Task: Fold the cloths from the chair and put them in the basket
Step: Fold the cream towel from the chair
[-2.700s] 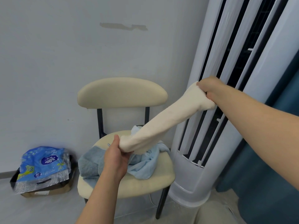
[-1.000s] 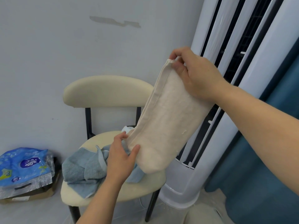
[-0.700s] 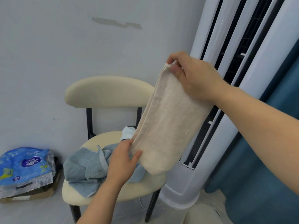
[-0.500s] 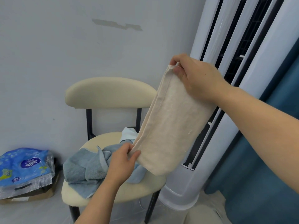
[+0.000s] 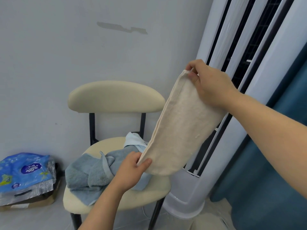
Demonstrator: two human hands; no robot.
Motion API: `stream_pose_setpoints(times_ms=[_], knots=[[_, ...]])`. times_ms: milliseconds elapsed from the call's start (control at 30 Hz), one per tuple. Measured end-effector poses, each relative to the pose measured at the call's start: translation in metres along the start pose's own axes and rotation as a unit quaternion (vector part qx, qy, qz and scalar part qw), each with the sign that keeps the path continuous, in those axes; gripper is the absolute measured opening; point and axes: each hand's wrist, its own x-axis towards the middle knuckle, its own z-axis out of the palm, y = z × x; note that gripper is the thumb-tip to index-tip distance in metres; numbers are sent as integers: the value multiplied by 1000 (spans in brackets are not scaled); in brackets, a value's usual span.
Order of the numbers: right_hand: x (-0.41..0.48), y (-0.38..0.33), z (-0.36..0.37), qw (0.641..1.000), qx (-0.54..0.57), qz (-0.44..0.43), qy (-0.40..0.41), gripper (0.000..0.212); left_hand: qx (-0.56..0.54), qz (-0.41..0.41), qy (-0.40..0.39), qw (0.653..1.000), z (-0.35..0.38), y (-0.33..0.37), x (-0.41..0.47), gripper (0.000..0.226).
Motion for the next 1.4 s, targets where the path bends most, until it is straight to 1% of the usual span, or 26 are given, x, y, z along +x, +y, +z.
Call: stream_pose_setpoints(times_ms=[67,167,233,300,333,367,433,500,533,600,667,700,767,833,967,1067,1100,1133,1200,1267,1400], knots=[[2,5,2,1000,17,24,6,26,-18,-19,28,999,-9,6,1,43],[6,14,5,994,73,71,29,27,-59,-44,103,992,-36,21,2,30],[6,21,10,988,106,107,38,29,-77,-32,162,983,-62,34,3,30],[6,26,20,982,126,136,33,29,-43,-11,196,980,-89,51,3,17],[5,29,27,978,141,152,27,29,-10,1,203,979,-101,62,2,7],[5,30,34,972,161,168,23,27,15,12,205,979,-111,73,2,3],[5,32,47,957,212,196,24,24,33,14,201,979,-129,94,4,15],[5,32,57,941,253,222,29,24,31,-9,191,981,-144,113,6,26],[5,32,61,937,264,229,32,25,17,-19,180,983,-150,121,6,28],[3,32,67,931,276,236,31,27,-51,-35,161,985,-157,134,3,23],[1,33,76,928,279,246,27,27,-114,-50,155,980,-159,143,0,16],[2,34,82,926,280,252,23,27,-130,-53,157,978,-159,145,-2,17],[3,33,93,925,275,261,12,27,-136,-58,170,974,-159,144,-4,21],[5,31,105,923,275,271,-6,28,-118,-65,193,972,-161,140,-4,21],[12,22,112,885,351,306,-29,29,-79,-65,223,969,-172,139,5,21],[24,16,112,871,384,307,-16,28,-65,-61,249,964,-183,145,18,21],[29,13,113,855,414,312,-13,26,-60,-62,260,962,-187,145,24,22],[34,9,114,828,461,319,-15,24,-54,-62,271,959,-192,146,29,22],[47,2,115,759,564,325,-22,20,-43,-57,292,954,-202,149,39,23],[60,-2,112,726,610,318,-6,20,-36,-41,308,950,-212,157,49,24],[84,-4,96,681,672,282,66,18,-41,29,321,946,-228,194,59,19]])
